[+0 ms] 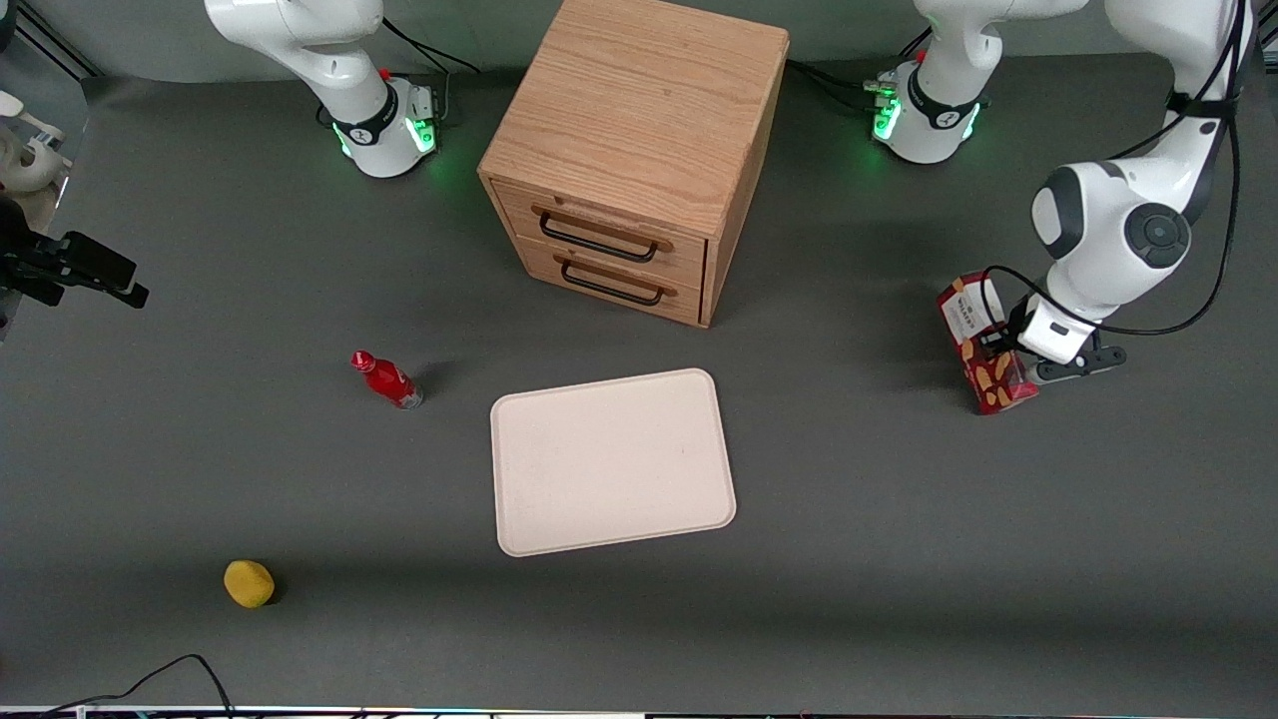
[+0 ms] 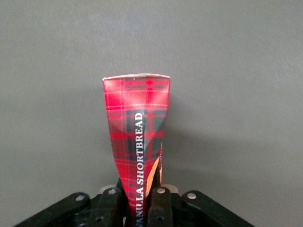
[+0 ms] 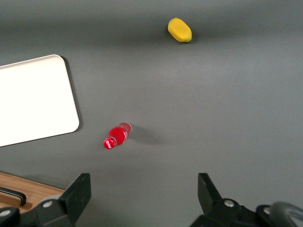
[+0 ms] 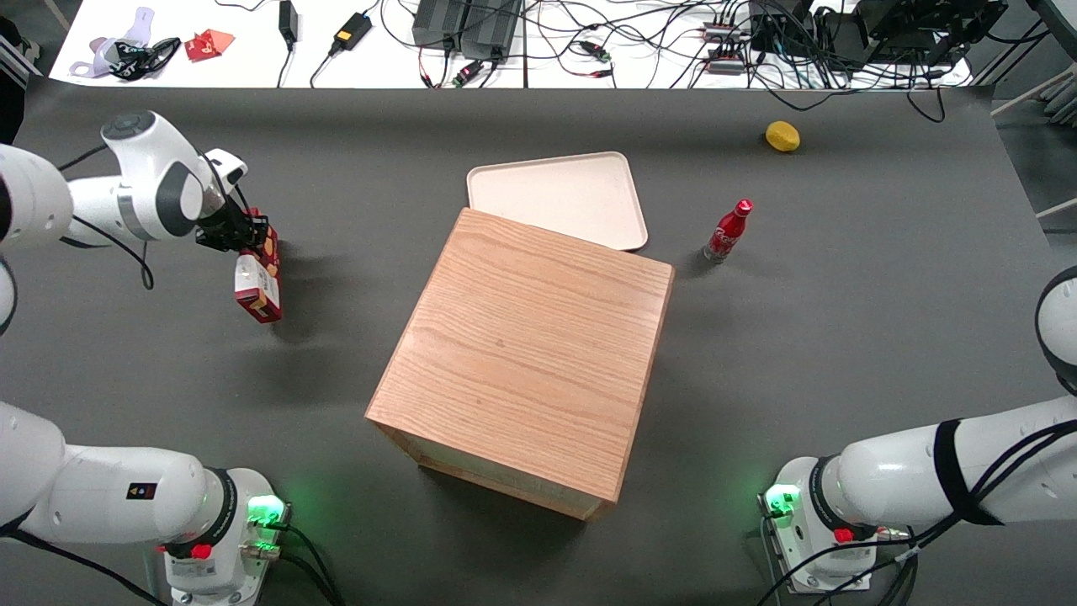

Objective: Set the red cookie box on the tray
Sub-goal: 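Lift the box upright with the left gripper and carry it over the tray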

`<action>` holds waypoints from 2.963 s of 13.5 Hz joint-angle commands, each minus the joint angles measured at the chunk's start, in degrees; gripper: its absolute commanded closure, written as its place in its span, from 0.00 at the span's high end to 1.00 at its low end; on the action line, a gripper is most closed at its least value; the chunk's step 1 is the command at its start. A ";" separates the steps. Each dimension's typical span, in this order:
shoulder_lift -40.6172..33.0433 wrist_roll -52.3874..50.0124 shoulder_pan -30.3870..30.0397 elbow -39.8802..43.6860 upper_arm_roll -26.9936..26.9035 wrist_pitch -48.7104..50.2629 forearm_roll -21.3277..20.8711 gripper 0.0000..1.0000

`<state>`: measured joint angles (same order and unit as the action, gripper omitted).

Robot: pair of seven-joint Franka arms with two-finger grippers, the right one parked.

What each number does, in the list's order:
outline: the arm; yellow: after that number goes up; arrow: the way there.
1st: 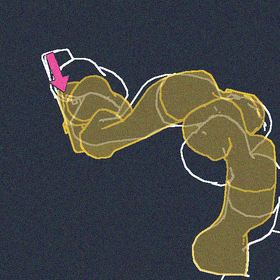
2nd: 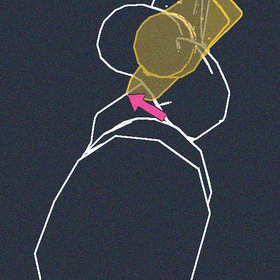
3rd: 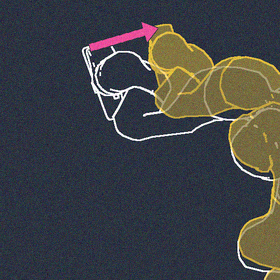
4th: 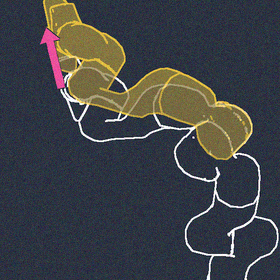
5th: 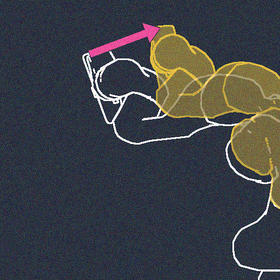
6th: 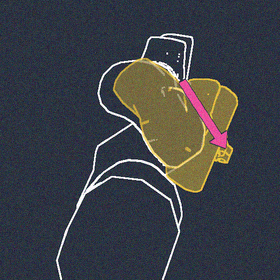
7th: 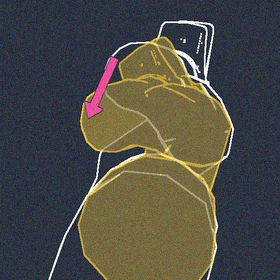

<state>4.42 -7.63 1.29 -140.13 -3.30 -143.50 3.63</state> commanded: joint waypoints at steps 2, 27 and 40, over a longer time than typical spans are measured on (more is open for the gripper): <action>-10.20 -0.98 1.60 7.38 0.14 23.29 1.03 0.20; 36.44 -83.24 19.27 71.40 29.14 29.88 -18.99 0.23; 44.80 -65.86 19.71 67.18 29.14 19.40 -24.56 0.22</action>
<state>49.98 -76.35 20.52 -71.89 25.84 -123.91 -22.17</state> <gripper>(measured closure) 0.775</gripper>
